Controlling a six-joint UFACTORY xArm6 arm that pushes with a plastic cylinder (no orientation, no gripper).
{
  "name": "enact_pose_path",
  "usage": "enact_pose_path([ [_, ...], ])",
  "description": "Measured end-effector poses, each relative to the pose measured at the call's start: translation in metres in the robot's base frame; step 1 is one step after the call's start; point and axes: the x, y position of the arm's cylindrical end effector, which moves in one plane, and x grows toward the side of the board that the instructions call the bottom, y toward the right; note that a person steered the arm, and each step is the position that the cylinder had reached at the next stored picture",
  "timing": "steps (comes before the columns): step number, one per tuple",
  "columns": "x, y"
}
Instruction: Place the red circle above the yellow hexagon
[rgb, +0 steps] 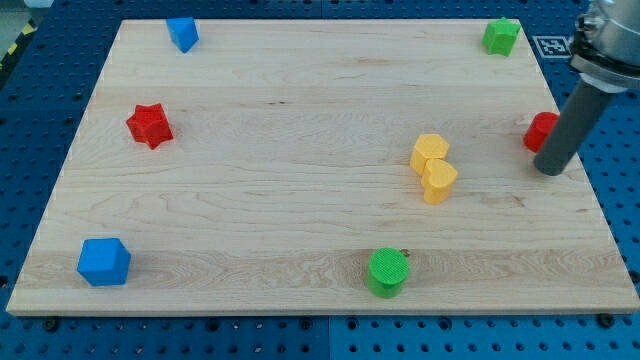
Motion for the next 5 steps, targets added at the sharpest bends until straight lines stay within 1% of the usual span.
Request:
enact_pose_path([
  [1, 0.005, 0.033],
  [2, -0.005, 0.065],
  [3, -0.025, 0.063],
  [4, -0.039, 0.036],
  [5, -0.039, 0.035],
])
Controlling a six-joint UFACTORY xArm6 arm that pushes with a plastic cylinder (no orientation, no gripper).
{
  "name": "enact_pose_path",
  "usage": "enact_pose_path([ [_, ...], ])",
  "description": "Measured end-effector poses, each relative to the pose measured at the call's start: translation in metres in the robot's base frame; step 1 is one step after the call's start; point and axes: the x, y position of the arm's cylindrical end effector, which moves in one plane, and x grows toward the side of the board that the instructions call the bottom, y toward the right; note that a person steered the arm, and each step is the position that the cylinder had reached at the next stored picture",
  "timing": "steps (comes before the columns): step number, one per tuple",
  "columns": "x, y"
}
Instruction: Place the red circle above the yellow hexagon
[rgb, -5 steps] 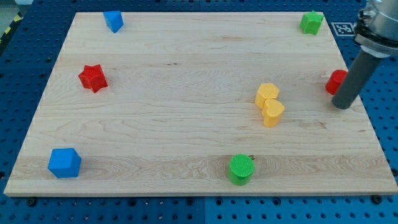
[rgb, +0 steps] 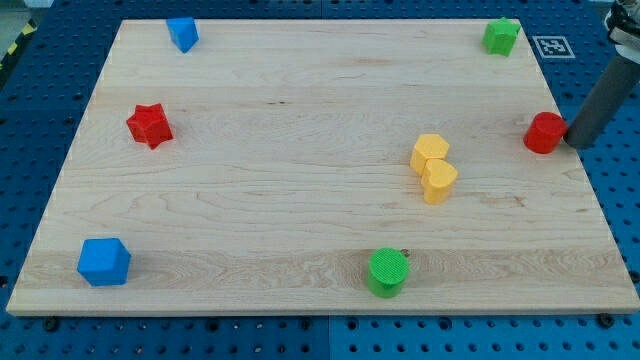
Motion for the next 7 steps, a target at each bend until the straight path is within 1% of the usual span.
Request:
enact_pose_path([
  [1, 0.000, -0.003],
  [3, -0.006, -0.059],
  [4, -0.015, -0.097],
  [5, -0.017, -0.103],
  [7, -0.036, -0.189],
])
